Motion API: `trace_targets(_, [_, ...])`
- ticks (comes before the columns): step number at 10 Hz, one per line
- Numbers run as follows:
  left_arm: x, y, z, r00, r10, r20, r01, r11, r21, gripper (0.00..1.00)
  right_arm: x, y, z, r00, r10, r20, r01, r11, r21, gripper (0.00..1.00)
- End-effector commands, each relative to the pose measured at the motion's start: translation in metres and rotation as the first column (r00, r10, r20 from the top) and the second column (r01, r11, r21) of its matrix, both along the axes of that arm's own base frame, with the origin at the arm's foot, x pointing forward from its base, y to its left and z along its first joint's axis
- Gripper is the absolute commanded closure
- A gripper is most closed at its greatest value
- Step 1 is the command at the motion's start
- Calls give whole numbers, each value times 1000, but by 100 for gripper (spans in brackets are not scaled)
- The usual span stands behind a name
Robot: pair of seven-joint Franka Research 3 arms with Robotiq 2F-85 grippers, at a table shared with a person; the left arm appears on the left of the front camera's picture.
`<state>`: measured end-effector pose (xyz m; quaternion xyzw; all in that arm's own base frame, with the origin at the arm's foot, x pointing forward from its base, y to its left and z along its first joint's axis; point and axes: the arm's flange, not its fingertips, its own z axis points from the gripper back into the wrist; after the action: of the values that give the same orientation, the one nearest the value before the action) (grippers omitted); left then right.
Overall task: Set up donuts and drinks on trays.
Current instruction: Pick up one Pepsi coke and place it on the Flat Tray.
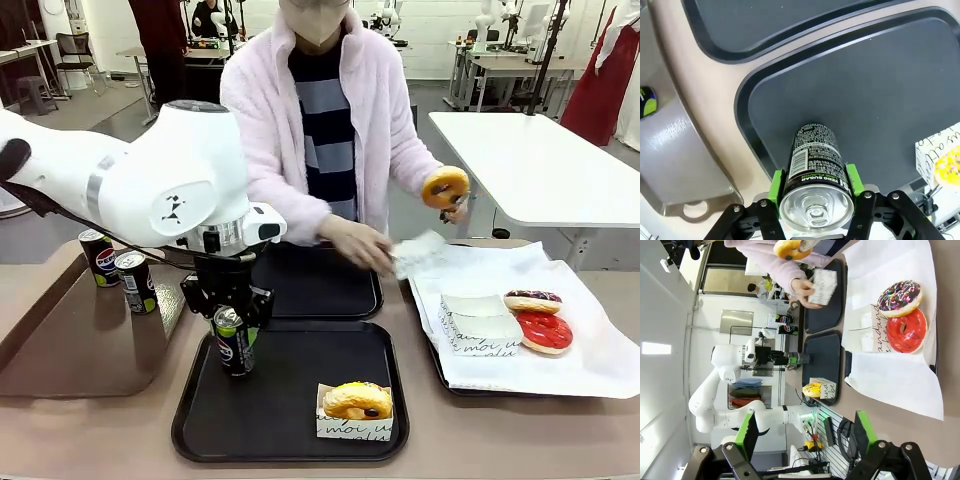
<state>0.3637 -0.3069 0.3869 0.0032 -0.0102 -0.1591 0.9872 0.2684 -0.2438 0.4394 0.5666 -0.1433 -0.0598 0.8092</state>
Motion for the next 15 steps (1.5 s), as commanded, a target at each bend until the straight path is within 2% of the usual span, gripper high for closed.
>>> trace_targets(1, [0,-4,-4,999,-7,33,7,1000,-2,42,0,-1,0,1000,-1,10,1,1000,12,0])
trace_targets(2, [0,-5,-5,999,-17,28,17,1000,-6,0,0,-1,0,1000,-1,10,1,1000,12,0])
trace_targets(10, [2,-3,-1,1000,-12,4,12,1000,-4,0,0,-1,0,1000,-1,10,1,1000,12,0])
trace_targets(12, [5,-4,26,1000,-5,-14,5,1000,9,0,0,-1,0,1000,-1,10,1,1000,12,0])
trace_targets(15, [-7,-6,84,1000,-24,18,24,999,-46,0,0,-1,0,1000,-1,10,1,1000,12,0])
